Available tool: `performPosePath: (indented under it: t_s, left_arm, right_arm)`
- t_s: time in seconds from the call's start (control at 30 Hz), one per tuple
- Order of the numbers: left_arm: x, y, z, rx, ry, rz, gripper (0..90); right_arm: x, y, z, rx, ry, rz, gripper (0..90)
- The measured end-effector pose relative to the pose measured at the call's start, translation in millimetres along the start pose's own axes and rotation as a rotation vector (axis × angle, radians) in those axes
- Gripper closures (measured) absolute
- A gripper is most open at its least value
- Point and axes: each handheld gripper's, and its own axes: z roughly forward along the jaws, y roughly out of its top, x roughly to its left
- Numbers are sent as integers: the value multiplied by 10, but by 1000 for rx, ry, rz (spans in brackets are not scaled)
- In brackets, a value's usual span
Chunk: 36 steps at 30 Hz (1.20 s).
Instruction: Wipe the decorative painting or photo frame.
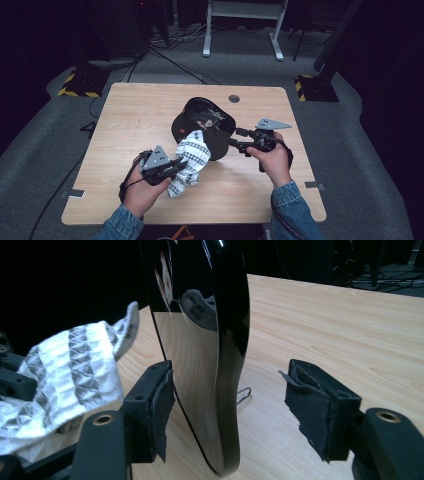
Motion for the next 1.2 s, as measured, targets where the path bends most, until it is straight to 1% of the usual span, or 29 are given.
performPosePath:
  t_s: [0.03,0.1,0.13,0.17,0.2,0.23,0.3,0.4,0.43,0.47,0.5,0.53,0.57,0.6,0.67,0.7,0.77,0.8,0.83,0.9,0.97,1.07,1.13,1.2]
  left_arm:
    - [16,-15,-35,2,7,-5,822]
    - [50,-45,-107,6,28,-17,820]
    - [70,-61,-142,9,38,-25,819]
    - [96,-83,-184,8,49,-34,819]
    - [96,-83,-184,8,49,-34,818]
    - [135,-118,-241,6,64,-51,817]
    - [162,-153,-284,8,75,-69,816]
    - [197,-193,-334,9,93,-79,812]
    - [207,-201,-348,8,98,-83,811]
    - [207,-201,-348,8,98,-83,811]
    - [224,-204,-364,9,107,-77,811]
    - [235,-206,-375,7,112,-83,810]
    - [247,-210,-387,6,118,-88,810]
    - [258,-214,-397,5,123,-92,810]
    - [278,-224,-417,2,116,-102,811]
    - [287,-229,-423,-1,119,-102,812]
    - [307,-239,-429,2,115,-109,812]
    - [311,-243,-431,-3,118,-119,812]
    - [325,-246,-436,1,122,-114,812]
    - [333,-251,-439,-1,124,-123,812]
    - [347,-251,-452,-3,128,-127,812]
    - [364,-237,-477,-17,134,-128,813]
    - [372,-226,-490,-27,138,-128,813]
    - [383,-216,-502,-30,143,-125,814]
  right_arm:
    - [-1,14,20,10,2,-7,392]
    - [0,40,63,38,21,-18,410]
    - [3,51,86,42,28,-19,419]
    - [5,61,108,42,37,-24,421]
    - [8,75,135,39,43,-26,417]
    - [7,85,153,37,46,-29,418]
    - [5,103,184,37,49,-31,422]
    - [-2,129,246,34,67,-34,438]
    - [-4,132,266,32,70,-38,457]
    - [-4,132,266,32,70,-38,457]
    - [-2,133,281,36,78,-38,475]
    - [2,133,308,40,100,-42,522]
    - [2,133,308,40,100,-42,522]
    - [4,133,318,39,112,-44,545]
    - [6,134,338,35,138,-46,557]
    - [4,131,347,35,147,-45,578]
    - [-1,128,340,29,159,-51,653]
    - [-4,127,335,21,181,-44,683]
    - [-3,127,329,21,192,-43,712]
    - [-1,127,314,30,206,-56,788]
    - [-2,120,305,29,225,-59,795]
    - [33,122,290,32,207,-88,803]
    - [47,119,285,34,207,-85,804]
    - [60,114,273,38,217,-84,804]
